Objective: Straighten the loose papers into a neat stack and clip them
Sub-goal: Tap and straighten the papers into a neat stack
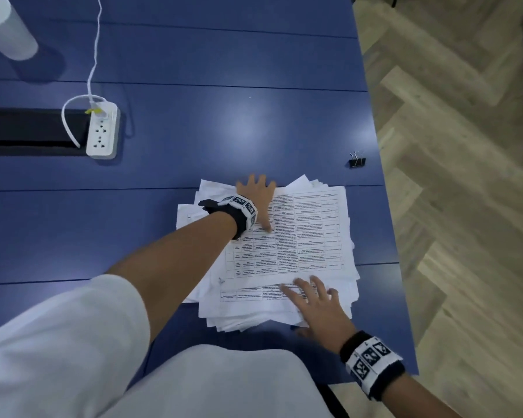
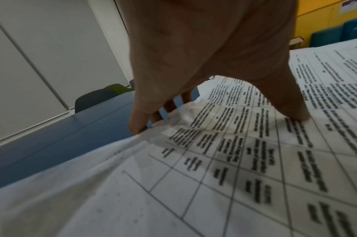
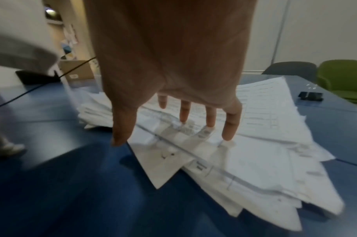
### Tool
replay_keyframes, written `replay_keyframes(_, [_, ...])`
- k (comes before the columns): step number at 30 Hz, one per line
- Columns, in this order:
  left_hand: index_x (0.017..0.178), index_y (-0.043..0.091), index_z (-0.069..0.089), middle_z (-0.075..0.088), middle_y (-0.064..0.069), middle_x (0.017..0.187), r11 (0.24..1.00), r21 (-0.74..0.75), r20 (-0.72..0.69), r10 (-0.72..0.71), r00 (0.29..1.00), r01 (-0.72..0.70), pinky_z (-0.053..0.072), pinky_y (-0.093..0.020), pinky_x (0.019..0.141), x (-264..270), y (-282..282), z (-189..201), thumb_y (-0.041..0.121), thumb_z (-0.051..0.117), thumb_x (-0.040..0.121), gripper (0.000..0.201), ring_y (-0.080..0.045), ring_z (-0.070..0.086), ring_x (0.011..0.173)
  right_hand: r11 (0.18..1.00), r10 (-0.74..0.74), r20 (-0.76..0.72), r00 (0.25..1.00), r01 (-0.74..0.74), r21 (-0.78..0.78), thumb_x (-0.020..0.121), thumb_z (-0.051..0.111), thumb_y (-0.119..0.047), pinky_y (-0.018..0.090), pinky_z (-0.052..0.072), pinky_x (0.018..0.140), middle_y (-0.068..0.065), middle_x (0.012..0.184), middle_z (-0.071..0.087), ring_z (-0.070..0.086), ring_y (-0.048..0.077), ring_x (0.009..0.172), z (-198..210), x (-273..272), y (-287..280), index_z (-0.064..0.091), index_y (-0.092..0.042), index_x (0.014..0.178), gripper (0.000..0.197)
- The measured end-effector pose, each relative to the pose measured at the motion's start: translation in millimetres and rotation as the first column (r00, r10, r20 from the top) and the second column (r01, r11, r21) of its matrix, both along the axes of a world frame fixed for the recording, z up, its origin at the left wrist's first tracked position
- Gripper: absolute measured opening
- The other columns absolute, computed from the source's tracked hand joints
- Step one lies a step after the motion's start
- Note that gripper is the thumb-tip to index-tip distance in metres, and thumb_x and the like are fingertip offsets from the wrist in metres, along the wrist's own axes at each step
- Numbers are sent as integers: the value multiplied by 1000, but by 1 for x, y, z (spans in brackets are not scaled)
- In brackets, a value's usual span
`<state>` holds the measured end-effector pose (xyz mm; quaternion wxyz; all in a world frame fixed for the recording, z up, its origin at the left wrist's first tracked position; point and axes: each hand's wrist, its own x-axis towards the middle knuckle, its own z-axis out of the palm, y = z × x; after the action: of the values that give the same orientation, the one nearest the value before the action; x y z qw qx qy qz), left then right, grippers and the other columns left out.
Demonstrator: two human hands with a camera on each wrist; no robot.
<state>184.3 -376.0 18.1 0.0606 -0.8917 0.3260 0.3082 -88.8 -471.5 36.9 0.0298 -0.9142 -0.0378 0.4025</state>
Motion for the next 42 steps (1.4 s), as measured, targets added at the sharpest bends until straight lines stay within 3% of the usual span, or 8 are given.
replay_keyframes(11, [111,15,60,67,-4,112,984,-29,-274,163,948,-177,50,-43,92,2,22,17,61,80,57,73,-26,62,101,999,-24,34,999,23,37,32,88,-59,59,51,65,11,131,57,57,45,112,-10,28,5,52,-35,126,103])
replay_keyframes(15, [124,21,56,61,-4,126,971,-81,-352,185,918,-227,41,-41,102,-4,25,22,48,82,65,70,-26,50,121,999,-1,26,1000,0,37,31,87,-63,60,51,68,11,133,56,55,47,115,-14,25,5,46,-34,129,110])
replay_keyframes(25, [123,28,53,64,3,122,969,-64,-319,208,925,-240,48,-40,94,-32,25,27,45,84,58,74,-24,60,110,996,43,57,997,-47,76,9,80,-71,59,52,61,6,139,41,54,39,123,-30,21,-1,52,-39,124,123])
replay_keyframes(31, [108,26,60,66,3,108,983,-35,-200,172,965,-182,47,-38,82,-33,31,35,28,87,55,60,-23,61,103,946,-90,191,977,24,322,61,79,-57,59,35,101,-6,154,23,20,21,144,-9,24,-20,43,-40,136,85])
replay_keyframes(34, [97,24,63,67,4,96,977,-93,-142,180,973,-194,43,-35,73,-35,35,36,26,85,56,47,-22,63,96,770,-633,361,685,510,382,70,78,-51,56,31,107,-1,144,33,29,21,134,9,48,-50,40,-34,138,80])
replay_keyframes(37, [97,24,62,68,4,96,969,-149,-103,185,977,-199,44,-34,74,-35,44,41,26,84,57,46,-22,62,95,351,-936,163,311,796,494,49,86,-61,54,37,104,9,142,37,41,28,128,-1,69,-92,34,-20,140,113])
replay_keyframes(39, [103,27,61,68,5,100,962,-165,-122,199,972,-218,46,-37,77,-36,51,42,27,84,57,51,-22,62,98,167,-961,-109,253,849,502,44,85,-66,46,45,98,11,132,50,53,26,115,-15,75,-106,43,-12,130,110])
replay_keyframes(42, [121,32,54,64,6,117,944,-163,-213,252,944,-289,48,-41,88,-34,62,39,35,83,63,65,-22,58,110,258,-932,-116,343,853,454,70,81,-46,33,44,79,9,108,57,54,24,96,-24,81,-103,51,-6,106,62])
